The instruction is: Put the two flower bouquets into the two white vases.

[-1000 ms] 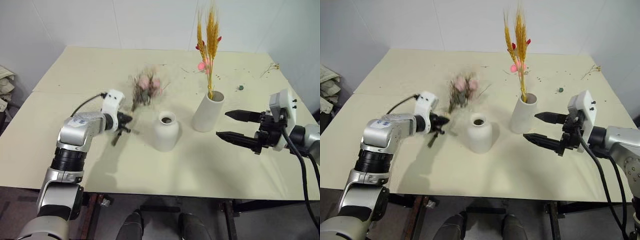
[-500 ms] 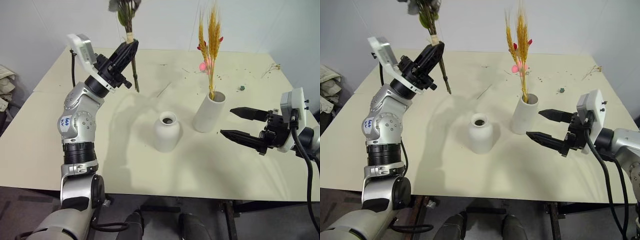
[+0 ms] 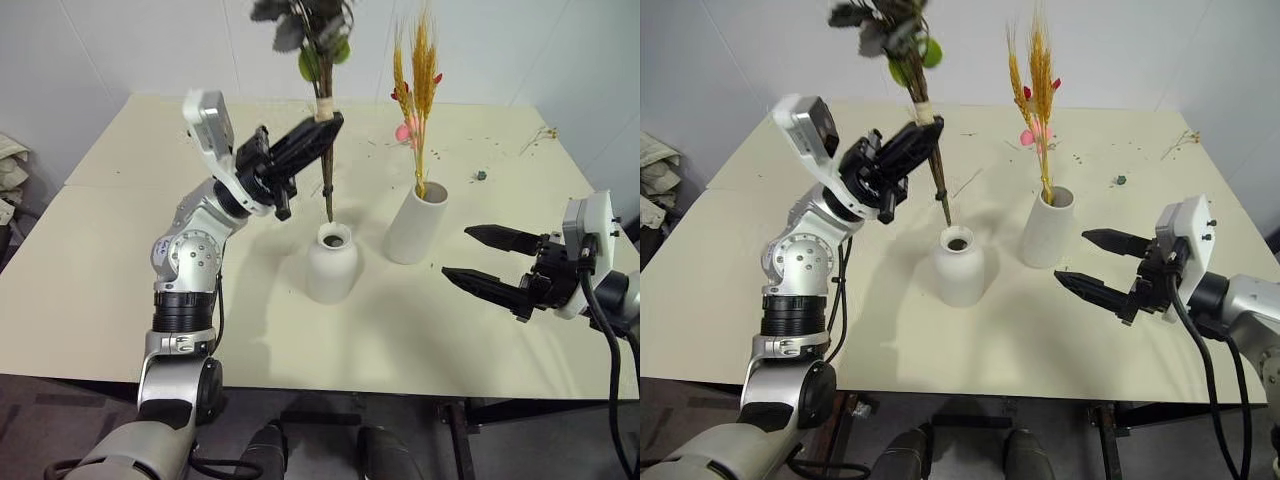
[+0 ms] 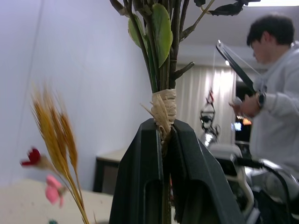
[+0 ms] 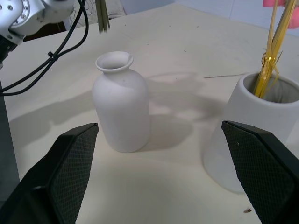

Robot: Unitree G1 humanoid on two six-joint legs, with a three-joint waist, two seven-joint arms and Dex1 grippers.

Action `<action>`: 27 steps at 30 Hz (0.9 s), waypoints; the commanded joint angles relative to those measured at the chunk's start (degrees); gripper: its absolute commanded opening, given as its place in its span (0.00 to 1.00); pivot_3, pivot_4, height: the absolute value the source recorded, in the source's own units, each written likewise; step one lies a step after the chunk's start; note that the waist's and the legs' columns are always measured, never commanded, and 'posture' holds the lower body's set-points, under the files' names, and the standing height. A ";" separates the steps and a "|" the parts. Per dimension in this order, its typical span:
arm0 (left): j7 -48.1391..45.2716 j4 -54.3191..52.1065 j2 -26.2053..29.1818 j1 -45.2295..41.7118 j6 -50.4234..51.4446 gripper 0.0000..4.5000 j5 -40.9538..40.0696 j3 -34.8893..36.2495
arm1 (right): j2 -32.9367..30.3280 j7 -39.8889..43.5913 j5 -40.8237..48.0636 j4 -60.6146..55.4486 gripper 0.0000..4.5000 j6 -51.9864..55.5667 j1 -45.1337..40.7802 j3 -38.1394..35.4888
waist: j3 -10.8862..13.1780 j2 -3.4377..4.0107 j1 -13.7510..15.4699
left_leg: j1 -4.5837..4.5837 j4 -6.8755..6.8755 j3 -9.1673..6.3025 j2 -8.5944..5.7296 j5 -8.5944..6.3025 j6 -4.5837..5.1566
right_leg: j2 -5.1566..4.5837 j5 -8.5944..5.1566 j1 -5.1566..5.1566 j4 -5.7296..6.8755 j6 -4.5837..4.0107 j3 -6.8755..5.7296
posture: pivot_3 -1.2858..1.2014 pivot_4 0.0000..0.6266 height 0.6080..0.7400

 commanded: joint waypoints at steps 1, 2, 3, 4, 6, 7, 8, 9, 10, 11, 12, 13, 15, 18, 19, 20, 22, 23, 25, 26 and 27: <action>-0.87 0.69 -0.52 0.07 -1.60 0.00 0.44 -0.07 | 0.28 -1.06 1.61 -2.66 1.00 -0.93 0.63 -2.92 | 0.00 0.00 0.04 | 0.00 0.00 0.00 0.00 0.00 0.00 | 0.00 0.00 0.00 -0.01 0.00 0.00 | 0.52 0.24 1.00; -1.26 1.17 -0.51 0.50 -2.01 0.00 0.98 -0.38 | 0.17 -1.22 1.82 -2.82 1.00 -0.85 0.93 -3.22 | 0.00 0.00 0.02 | 0.00 0.00 0.00 0.00 0.00 0.00 | 0.00 0.00 0.01 -0.02 0.00 0.00 | 0.52 0.24 1.00; -1.55 1.50 -0.45 0.78 -2.35 0.00 1.41 -0.61 | 0.07 -1.35 2.00 -2.93 1.00 -0.81 1.13 -3.43 | 0.00 0.00 0.02 | -0.01 0.00 0.00 0.00 0.00 0.01 | 0.00 0.00 0.01 -0.04 0.00 0.00 | 0.52 0.24 1.00; -1.75 2.20 -0.26 1.18 -3.15 0.00 2.40 -0.97 | -0.07 -1.43 2.21 -3.08 1.00 -0.71 1.46 -3.75 | 0.00 0.00 0.01 | -0.01 0.00 0.00 0.00 -0.01 0.01 | 0.00 0.00 0.02 -0.06 -0.01 0.00 | 0.52 0.24 1.00; -2.33 2.90 -0.26 1.89 -4.06 0.00 3.24 -1.22 | -0.26 -1.50 2.55 -3.30 1.00 -0.56 2.03 -4.19 | 0.00 0.00 0.04 | -0.01 -0.02 0.00 0.00 -0.02 0.03 | 0.00 -0.01 0.02 -0.07 -0.02 0.00 | 0.52 0.24 1.00; -2.53 3.46 -0.56 2.17 -4.49 0.00 3.39 -1.14 | -0.40 -1.52 2.75 -3.40 1.00 -0.42 2.32 -4.36 | 0.00 0.00 0.04 | 0.00 -0.02 0.00 0.00 -0.02 0.03 | 0.00 -0.02 0.02 -0.07 -0.03 0.00 | 0.52 0.24 1.00; -2.88 4.10 -0.88 2.32 -4.99 0.00 3.59 -1.19 | -0.53 -1.55 2.91 -3.44 1.00 -0.35 2.49 -4.44 | 0.00 0.00 0.02 | 0.00 -0.02 0.00 0.00 -0.02 0.03 | 0.00 -0.02 0.02 -0.07 -0.03 0.00 | 0.52 0.24 1.00; -3.12 4.59 -1.10 2.37 -5.37 0.00 3.77 -1.23 | -0.64 -1.58 3.04 -3.47 1.00 -0.32 2.62 -4.48 | 0.00 0.00 0.04 | -0.01 -0.02 0.00 0.00 -0.02 0.04 | 0.00 -0.02 0.02 -0.08 -0.03 0.00 | 0.52 0.24 1.00; -3.42 5.30 -1.46 2.40 -5.90 0.00 4.13 -1.37 | -0.75 -1.67 3.15 -3.47 1.00 -0.32 2.62 -4.47 | 0.00 0.00 0.06 | -0.01 -0.02 0.00 0.00 -0.03 0.04 | 0.00 -0.02 0.02 -0.08 -0.03 0.00 | 0.52 0.24 1.00; -3.80 5.79 -1.74 2.50 -6.25 0.00 4.46 -1.62 | -0.85 -1.79 3.27 -3.48 1.00 -0.30 2.57 -4.47 | 0.00 0.00 0.06 | -0.01 -0.02 0.00 0.00 -0.03 0.04 | 0.00 -0.02 0.02 -0.09 -0.03 0.00 | 0.52 0.24 1.00; -4.06 6.10 -1.94 2.59 -6.23 0.00 4.65 -1.88 | -0.96 -1.88 3.33 -3.46 1.00 -0.29 2.51 -4.46 | 0.00 0.00 0.07 | -0.01 -0.01 0.00 0.00 -0.03 0.04 | -0.01 -0.01 0.04 -0.10 -0.03 0.00 | 0.52 0.24 1.00; -4.25 6.33 -2.06 2.63 -6.22 0.00 4.79 -2.05 | -1.03 -1.95 3.37 -3.44 1.00 -0.28 2.47 -4.44 | 0.00 0.00 0.06 | -0.01 -0.01 0.01 0.00 -0.03 0.05 | 0.00 -0.02 0.03 -0.11 -0.04 -0.01 | 0.52 0.24 1.00; -4.75 6.24 -2.42 2.97 -5.99 0.00 4.79 -2.34 | -1.12 -2.11 3.54 -3.62 1.00 -0.18 2.54 -4.55 | 0.00 0.00 0.04 | -0.01 -0.01 0.01 0.00 -0.03 0.05 | -0.01 -0.02 0.04 -0.12 -0.04 0.00 | 0.52 0.24 1.00; -6.31 6.38 -2.27 3.87 -5.79 0.00 5.62 -3.51 | -1.24 -2.29 3.76 -3.90 1.00 -0.05 2.82 -4.87 | 0.00 0.00 0.03 | -0.01 -0.02 0.01 0.00 -0.03 0.05 | -0.01 -0.02 0.04 -0.13 -0.04 0.00 | 0.52 0.24 1.00; -6.82 6.44 -2.15 4.12 -5.87 0.00 5.93 -3.86 | -1.29 -2.35 3.84 -3.97 1.00 -0.04 2.91 -4.96 | 0.00 0.00 0.01 | -0.01 -0.02 0.01 0.00 -0.04 0.07 | -0.01 -0.03 0.04 -0.13 -0.05 0.00 | 0.52 0.24 1.00; -7.18 6.54 -2.04 4.32 -6.00 0.00 6.26 -4.12 | -1.34 -2.39 3.88 -4.02 1.00 -0.06 3.06 -5.07 | 0.00 0.00 0.02 | -0.01 -0.02 0.01 0.00 -0.05 0.08 | 0.00 -0.03 0.03 -0.13 -0.05 0.00 | 0.52 0.24 1.00; -7.88 7.01 -1.27 4.82 -6.40 0.00 7.52 -4.73 | -1.37 -2.56 4.12 -4.35 1.00 -0.04 3.47 -5.45 | 0.00 0.00 0.08 | -0.01 -0.02 0.01 0.00 -0.05 0.09 | 0.00 -0.03 0.03 -0.13 -0.05 0.00 | 0.52 0.24 1.00; -8.41 7.21 -0.91 5.12 -6.54 0.00 7.99 -5.02 | -1.36 -2.65 4.21 -4.52 1.00 -0.05 3.67 -5.57 | 0.00 0.00 0.07 | -0.01 -0.02 0.01 0.00 -0.05 0.09 | 0.00 -0.03 0.03 -0.13 -0.06 -0.01 | 0.52 0.24 1.00; -9.16 7.50 -0.45 5.51 -6.63 0.00 8.44 -5.39 | -1.37 -2.80 4.34 -4.70 1.00 -0.06 3.91 -5.70 | 0.00 0.00 0.00 | -0.01 -0.03 0.01 0.01 -0.06 0.09 | 0.00 -0.04 0.03 -0.14 -0.07 0.00 | 0.52 0.24 1.00; -9.36 7.63 -0.40 5.59 -6.70 0.00 8.53 -5.41 | -1.37 -2.85 4.37 -4.74 1.00 -0.06 3.99 -5.76 | 0.00 0.00 0.00 | -0.01 -0.03 0.01 0.01 -0.06 0.10 | 0.00 -0.06 0.03 -0.15 -0.12 0.00 | 0.52 0.24 1.00; -9.32 7.88 -0.47 5.58 -6.77 0.00 8.62 -5.29 | -1.35 -2.88 4.39 -4.78 1.00 -0.07 4.06 -5.82 | 0.00 0.00 0.02 | -0.01 -0.03 0.01 0.01 -0.06 0.10 | -0.01 -0.07 0.04 -0.16 -0.13 0.00 | 0.52 0.24 1.00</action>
